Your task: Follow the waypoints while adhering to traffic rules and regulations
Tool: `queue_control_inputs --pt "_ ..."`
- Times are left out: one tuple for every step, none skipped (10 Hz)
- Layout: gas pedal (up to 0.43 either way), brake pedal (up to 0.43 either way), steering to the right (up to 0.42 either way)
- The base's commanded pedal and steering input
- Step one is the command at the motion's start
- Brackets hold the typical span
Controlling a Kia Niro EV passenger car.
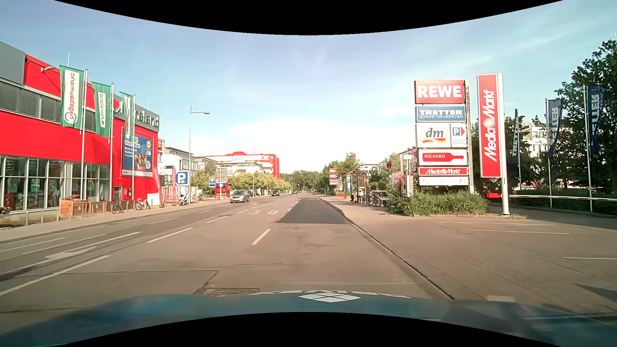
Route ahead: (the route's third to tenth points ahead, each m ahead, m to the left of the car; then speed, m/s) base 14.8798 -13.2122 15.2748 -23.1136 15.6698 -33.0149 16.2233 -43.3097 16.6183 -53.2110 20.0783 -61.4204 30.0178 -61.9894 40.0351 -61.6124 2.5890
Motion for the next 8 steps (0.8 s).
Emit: queue_control_inputs --pt "0.000 0.000 0.142" --pt "0.000 0.000 0.155" --pt "0.000 0.000 0.171" --pt "0.000 0.000 0.196" --pt "0.000 0.000 0.228" --pt "0.000 0.000 0.262" --pt "0.000 0.000 0.286" --pt "0.000 0.000 0.309"
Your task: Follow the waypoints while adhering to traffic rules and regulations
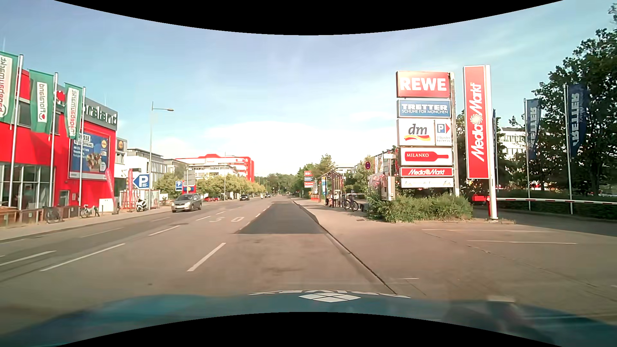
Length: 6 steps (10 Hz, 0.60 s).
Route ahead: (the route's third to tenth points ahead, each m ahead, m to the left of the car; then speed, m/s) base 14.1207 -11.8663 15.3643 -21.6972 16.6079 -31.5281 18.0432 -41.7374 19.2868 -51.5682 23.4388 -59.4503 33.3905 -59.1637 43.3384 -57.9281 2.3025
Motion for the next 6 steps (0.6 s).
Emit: queue_control_inputs --pt "0.000 0.000 0.328" --pt "0.000 0.000 0.347" --pt "0.000 0.000 0.360" --pt "0.008 0.000 0.378" --pt "0.020 0.000 0.392" --pt "0.067 0.000 0.409"
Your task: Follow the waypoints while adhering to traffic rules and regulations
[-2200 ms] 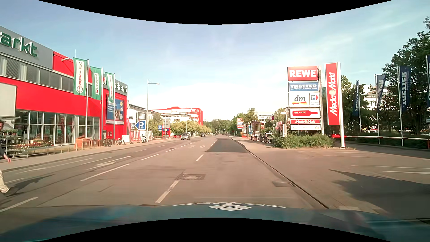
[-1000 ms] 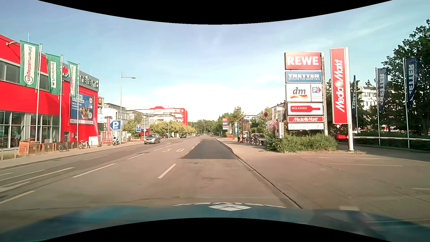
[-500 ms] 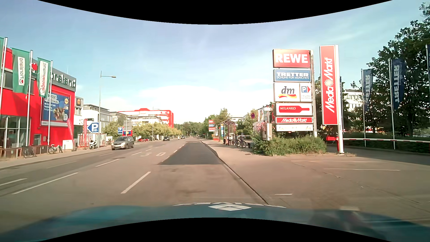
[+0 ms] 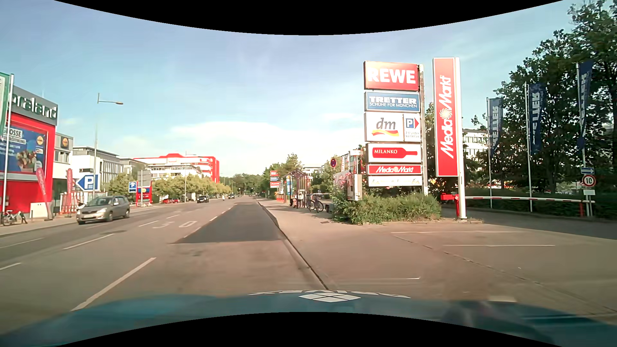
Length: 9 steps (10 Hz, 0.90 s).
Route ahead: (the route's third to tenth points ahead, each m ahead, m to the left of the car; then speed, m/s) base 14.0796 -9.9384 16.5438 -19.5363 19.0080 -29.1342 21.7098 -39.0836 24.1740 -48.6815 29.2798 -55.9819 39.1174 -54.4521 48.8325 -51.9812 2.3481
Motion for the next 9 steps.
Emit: queue_control_inputs --pt "0.118 0.000 0.442" --pt "0.118 0.000 0.464" --pt "0.118 0.000 0.483" --pt "0.118 0.000 0.503" --pt "0.118 0.000 0.517" --pt "0.118 0.000 0.525" --pt "0.118 0.000 0.537" --pt "0.118 0.000 0.552" --pt "0.118 0.000 0.564"
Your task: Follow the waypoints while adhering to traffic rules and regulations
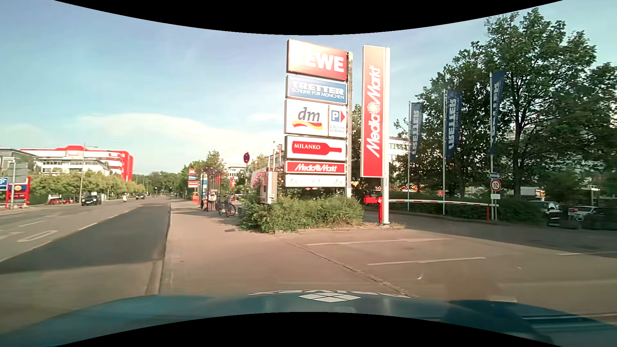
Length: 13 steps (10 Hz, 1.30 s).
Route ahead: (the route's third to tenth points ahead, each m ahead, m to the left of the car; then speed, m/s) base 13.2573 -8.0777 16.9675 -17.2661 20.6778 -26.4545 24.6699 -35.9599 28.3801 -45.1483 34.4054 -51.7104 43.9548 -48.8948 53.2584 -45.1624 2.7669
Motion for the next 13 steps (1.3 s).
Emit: queue_control_inputs --pt "0.138 0.000 0.578" --pt "0.169 0.000 0.584" --pt "0.169 0.000 0.573" --pt "0.169 0.000 0.562" --pt "0.169 0.000 0.554" --pt "0.169 0.000 0.543" --pt "0.169 0.000 0.535" --pt "0.169 0.000 0.529" --pt "0.169 0.000 0.519" --pt "0.169 0.000 0.509" --pt "0.169 0.000 0.502" --pt "0.169 0.000 0.496" --pt "0.150 0.000 0.486"
